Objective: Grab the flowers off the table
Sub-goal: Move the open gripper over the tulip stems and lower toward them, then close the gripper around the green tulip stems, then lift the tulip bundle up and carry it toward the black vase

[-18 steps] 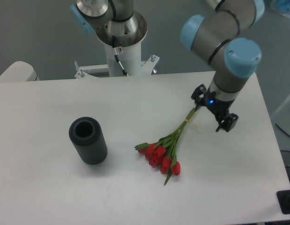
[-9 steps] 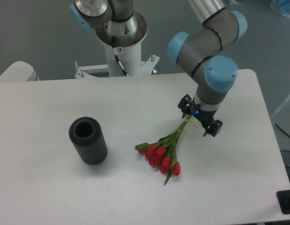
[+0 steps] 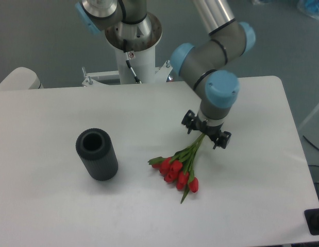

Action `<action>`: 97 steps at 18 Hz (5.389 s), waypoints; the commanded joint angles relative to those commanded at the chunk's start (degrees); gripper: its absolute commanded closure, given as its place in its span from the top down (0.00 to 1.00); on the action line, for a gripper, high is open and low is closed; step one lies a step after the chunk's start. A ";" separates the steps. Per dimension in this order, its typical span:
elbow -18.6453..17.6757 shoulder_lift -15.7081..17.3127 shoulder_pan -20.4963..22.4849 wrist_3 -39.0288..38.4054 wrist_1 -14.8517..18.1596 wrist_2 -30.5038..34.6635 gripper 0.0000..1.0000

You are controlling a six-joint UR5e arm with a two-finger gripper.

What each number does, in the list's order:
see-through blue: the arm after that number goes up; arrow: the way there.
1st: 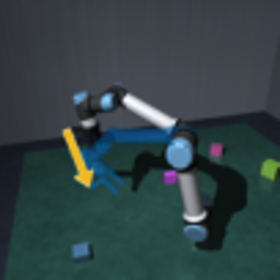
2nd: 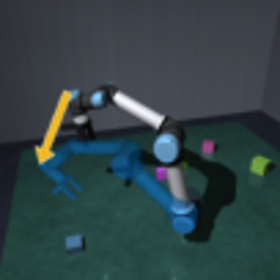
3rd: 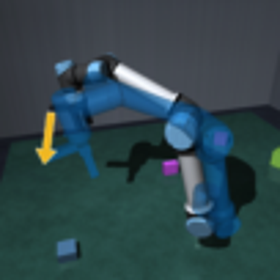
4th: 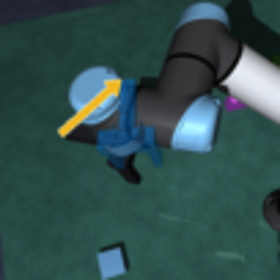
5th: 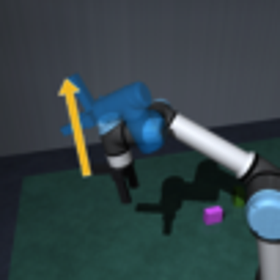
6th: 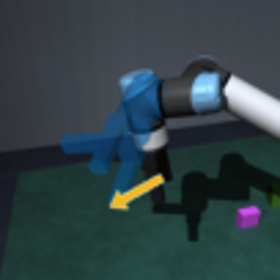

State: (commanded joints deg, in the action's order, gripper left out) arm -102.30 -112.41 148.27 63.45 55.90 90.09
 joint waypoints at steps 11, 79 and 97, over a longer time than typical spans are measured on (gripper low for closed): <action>-1.67 -1.76 -0.18 1.49 -1.93 0.26 1.00; 3.77 8.61 -0.80 -3.93 -7.38 -40.58 0.25; 3.25 12.13 2.81 -9.58 -7.38 -49.31 0.24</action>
State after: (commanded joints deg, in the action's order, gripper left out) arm -99.05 -100.28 151.08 53.88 48.52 40.78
